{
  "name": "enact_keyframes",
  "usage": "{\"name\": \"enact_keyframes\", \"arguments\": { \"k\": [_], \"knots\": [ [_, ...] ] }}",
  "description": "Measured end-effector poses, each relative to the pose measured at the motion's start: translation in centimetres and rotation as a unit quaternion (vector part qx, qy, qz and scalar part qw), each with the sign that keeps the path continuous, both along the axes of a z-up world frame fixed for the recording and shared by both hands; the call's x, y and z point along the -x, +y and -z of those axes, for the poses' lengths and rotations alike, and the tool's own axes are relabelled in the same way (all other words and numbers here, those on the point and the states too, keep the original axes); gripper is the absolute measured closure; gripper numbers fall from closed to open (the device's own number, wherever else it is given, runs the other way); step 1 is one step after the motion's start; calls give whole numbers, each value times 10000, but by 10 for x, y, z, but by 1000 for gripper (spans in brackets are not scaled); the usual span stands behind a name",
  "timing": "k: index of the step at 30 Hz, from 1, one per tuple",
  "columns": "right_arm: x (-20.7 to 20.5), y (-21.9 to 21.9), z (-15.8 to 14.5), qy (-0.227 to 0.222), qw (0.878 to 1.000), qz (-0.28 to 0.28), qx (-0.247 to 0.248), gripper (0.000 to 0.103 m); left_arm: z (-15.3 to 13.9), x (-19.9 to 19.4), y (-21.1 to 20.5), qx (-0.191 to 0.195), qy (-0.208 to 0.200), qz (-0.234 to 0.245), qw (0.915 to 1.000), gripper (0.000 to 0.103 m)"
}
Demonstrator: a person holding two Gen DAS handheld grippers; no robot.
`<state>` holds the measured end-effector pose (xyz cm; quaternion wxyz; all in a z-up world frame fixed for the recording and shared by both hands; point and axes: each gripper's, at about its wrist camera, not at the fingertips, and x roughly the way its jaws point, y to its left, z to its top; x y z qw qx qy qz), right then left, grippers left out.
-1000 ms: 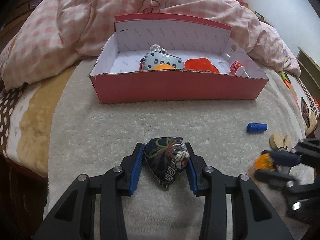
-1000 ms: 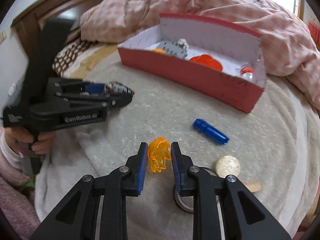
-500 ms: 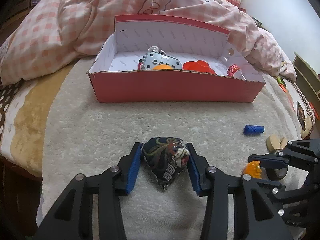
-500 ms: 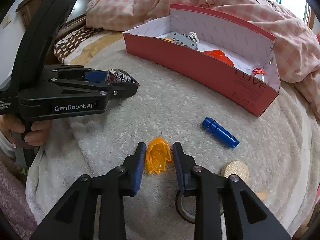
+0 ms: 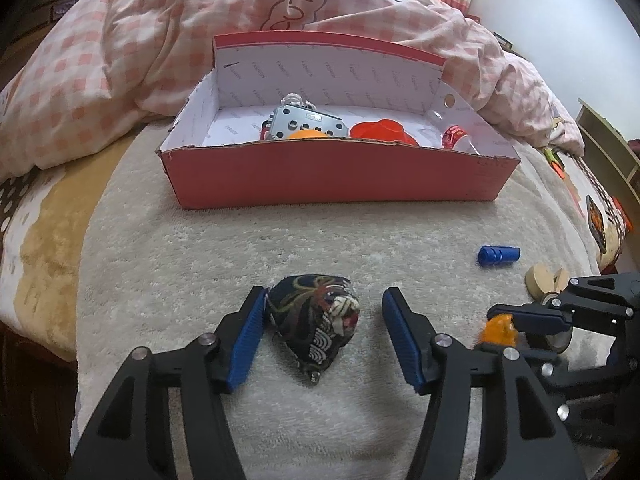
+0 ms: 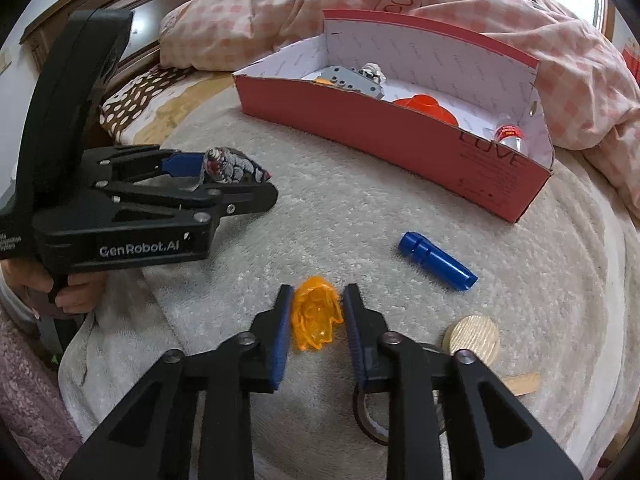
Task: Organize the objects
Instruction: 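Lift the pouch and orange piece and carry both toward the shoebox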
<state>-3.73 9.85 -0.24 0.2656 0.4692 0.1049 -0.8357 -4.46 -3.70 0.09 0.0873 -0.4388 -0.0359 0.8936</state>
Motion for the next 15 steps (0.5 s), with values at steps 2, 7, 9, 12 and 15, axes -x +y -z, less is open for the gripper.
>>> {"name": "enact_keyframes", "arguments": {
  "k": [2, 7, 9, 12, 15],
  "knots": [
    [3, 2, 0, -81, 9999, 70, 107, 79, 0, 0, -2, -36, 0, -8, 10000, 46],
    [2, 3, -3, -40, 9999, 65, 139, 79, -2, 0, -7, -12, -8, -195, 9998, 63],
    [0, 3, -4, -31, 9998, 59, 183, 79, -3, 0, -10, -79, -27, -211, 9997, 64],
    [-1, 4, -6, 2, 9997, 65, 244, 79, -4, -1, -8, -34, -37, -200, 9998, 65],
    [-1, 6, -9, 23, 9994, 75, 341, 79, -6, -1, -8, -26, -58, -195, 9998, 66]
  ]
}}
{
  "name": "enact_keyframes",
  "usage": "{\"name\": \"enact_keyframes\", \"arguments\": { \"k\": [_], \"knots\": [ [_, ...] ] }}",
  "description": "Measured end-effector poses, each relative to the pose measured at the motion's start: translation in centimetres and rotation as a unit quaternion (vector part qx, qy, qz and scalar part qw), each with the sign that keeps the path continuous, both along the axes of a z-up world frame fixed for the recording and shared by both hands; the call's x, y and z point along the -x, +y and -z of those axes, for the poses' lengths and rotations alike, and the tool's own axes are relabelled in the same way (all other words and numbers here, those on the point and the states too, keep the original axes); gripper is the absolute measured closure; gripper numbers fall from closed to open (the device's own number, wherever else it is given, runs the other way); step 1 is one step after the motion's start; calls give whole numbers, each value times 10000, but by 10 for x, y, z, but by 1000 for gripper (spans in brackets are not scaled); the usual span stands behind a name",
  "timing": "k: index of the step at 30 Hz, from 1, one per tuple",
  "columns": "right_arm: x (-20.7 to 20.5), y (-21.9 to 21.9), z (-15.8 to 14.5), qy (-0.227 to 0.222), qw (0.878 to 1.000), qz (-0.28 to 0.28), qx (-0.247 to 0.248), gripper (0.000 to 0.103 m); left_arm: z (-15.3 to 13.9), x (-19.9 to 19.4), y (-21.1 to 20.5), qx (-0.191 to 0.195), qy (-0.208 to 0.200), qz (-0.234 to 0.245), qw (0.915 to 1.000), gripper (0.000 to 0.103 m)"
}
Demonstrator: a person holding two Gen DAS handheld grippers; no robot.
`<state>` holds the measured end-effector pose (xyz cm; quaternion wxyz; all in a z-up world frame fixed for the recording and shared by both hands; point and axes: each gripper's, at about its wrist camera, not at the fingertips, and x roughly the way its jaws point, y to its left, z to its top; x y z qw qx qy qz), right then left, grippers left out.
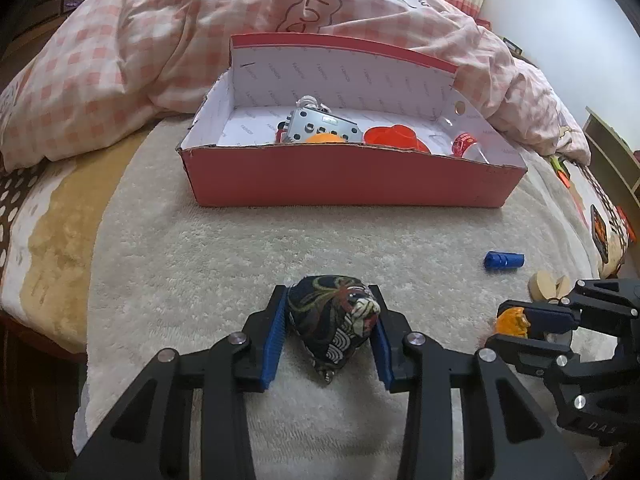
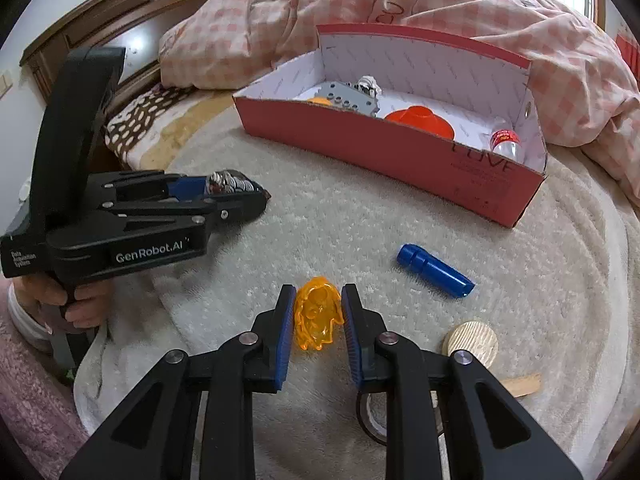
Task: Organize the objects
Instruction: 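Lift the pouch and orange piece and carry both toward the shoebox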
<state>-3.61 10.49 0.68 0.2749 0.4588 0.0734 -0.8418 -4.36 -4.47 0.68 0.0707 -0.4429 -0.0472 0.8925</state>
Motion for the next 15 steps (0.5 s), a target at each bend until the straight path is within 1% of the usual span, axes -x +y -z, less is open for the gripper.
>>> {"name": "enact_keyframes", "arguments": {
  "k": [6, 15],
  "knots": [
    [0, 5, -5, 44, 9999, 82, 104, 79, -5, 0, 1, 41, -20, -65, 10000, 66],
    [1, 12, -16, 142, 9994, 191, 257, 79, -25, 3, 6, 259, 164, -96, 9995, 66]
  ]
}}
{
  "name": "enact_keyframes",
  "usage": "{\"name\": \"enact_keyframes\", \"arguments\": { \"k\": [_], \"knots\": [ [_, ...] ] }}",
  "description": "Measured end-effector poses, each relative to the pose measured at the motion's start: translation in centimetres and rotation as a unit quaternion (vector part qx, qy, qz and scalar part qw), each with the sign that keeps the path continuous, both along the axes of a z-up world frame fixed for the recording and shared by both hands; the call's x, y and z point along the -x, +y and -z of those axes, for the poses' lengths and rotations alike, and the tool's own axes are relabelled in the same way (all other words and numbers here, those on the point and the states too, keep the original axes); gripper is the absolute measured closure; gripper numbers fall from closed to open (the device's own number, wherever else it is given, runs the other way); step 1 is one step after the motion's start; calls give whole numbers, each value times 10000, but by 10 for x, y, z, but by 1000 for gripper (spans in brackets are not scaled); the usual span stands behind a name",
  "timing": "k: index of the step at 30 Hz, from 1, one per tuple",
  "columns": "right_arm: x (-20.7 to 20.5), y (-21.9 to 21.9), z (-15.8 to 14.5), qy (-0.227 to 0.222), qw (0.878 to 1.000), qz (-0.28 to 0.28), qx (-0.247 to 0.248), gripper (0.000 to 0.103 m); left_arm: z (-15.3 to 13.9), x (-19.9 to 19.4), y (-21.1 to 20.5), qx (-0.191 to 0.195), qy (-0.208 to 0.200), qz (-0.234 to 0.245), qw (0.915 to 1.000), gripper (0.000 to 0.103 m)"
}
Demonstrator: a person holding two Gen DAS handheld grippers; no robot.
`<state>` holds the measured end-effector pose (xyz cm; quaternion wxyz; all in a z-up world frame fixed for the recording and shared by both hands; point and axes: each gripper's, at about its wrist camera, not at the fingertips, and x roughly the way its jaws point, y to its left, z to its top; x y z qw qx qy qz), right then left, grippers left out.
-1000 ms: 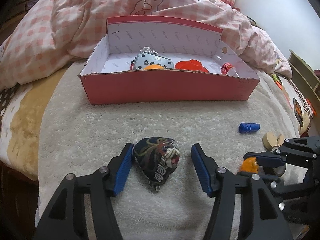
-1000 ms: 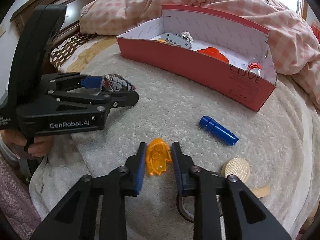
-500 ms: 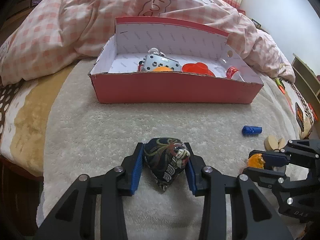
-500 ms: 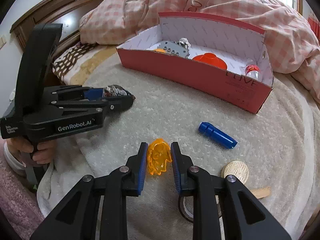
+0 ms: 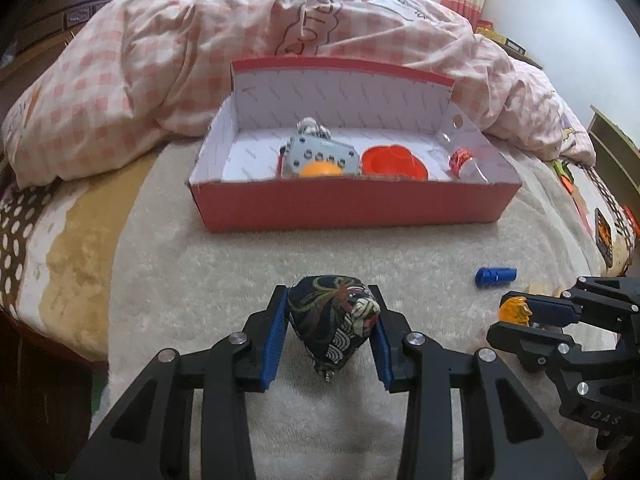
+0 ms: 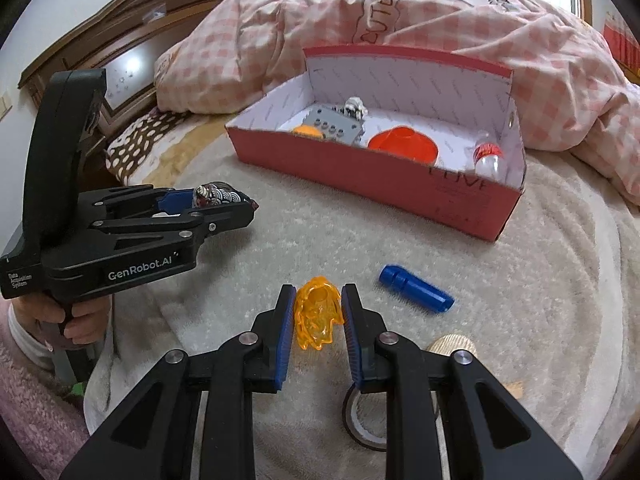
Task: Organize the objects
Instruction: 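Lift the pouch and orange piece and carry both toward the shoebox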
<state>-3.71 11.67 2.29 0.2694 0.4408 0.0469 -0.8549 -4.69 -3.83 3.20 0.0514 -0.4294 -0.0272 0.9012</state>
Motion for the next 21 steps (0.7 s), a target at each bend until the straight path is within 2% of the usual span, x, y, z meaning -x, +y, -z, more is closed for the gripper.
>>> {"name": "enact_keyframes", "arguments": {
  "k": [11, 21],
  "knots": [
    [15, 3, -17, 187, 9998, 48, 75, 79, -21, 22, -5, 42, 151, -261, 9995, 66],
    [25, 0, -32, 367, 9993, 19, -17, 79, -41, 31, -3, 64, 425, -242, 9988, 66]
  ]
}}
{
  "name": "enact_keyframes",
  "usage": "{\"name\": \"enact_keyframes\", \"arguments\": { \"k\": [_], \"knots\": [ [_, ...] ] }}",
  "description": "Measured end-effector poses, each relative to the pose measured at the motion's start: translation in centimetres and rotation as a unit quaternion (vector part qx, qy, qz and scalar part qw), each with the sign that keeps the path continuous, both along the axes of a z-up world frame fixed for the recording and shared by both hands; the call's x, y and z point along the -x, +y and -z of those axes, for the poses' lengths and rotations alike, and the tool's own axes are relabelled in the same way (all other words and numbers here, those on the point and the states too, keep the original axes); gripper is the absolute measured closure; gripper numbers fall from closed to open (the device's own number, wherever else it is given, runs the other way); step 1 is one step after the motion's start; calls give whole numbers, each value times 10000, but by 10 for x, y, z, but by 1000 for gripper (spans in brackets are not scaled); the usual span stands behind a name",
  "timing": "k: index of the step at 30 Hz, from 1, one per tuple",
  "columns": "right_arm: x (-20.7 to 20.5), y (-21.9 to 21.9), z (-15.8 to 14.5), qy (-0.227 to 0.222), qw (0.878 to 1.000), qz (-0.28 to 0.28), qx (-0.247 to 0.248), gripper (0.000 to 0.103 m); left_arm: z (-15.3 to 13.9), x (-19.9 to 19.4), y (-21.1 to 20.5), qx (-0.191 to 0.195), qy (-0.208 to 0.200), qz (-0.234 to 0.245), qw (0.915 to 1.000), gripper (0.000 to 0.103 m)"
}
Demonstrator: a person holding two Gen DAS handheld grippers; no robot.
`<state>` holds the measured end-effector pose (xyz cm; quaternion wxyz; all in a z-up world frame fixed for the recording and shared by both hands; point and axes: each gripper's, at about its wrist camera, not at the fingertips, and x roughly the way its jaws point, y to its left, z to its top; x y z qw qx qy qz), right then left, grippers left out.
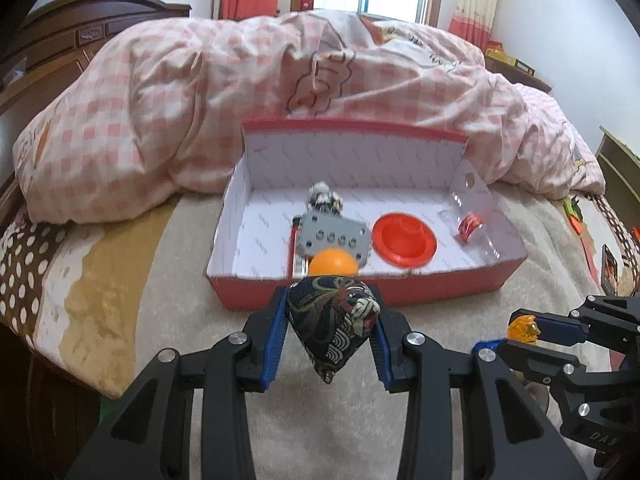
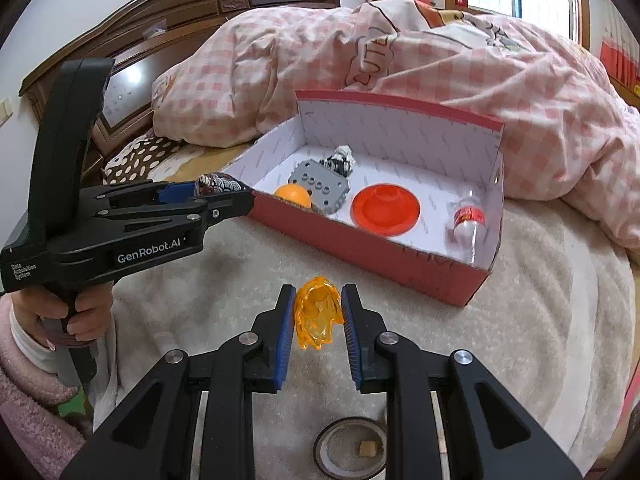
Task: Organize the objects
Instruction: 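Lift the pouch and orange piece and carry both toward the shoebox, then lower the orange piece into the shoebox and open the right gripper while the left lowers the pouch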
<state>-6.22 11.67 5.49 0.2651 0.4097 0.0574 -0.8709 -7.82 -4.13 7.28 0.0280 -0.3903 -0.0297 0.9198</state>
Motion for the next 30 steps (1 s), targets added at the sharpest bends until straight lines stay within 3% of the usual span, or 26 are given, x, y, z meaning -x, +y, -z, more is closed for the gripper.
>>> {"name": "enact_keyframes", "arguments": {
  "k": [14, 30],
  "knots": [
    [50, 12, -37, 290, 9995, 145, -9, 79, -27, 44, 1, -1, 214, -28, 9998, 66],
    [112, 3, -11, 153, 9984, 372, -392, 79, 6, 110, 1, 90, -296, -60, 9995, 66]
  ]
}}
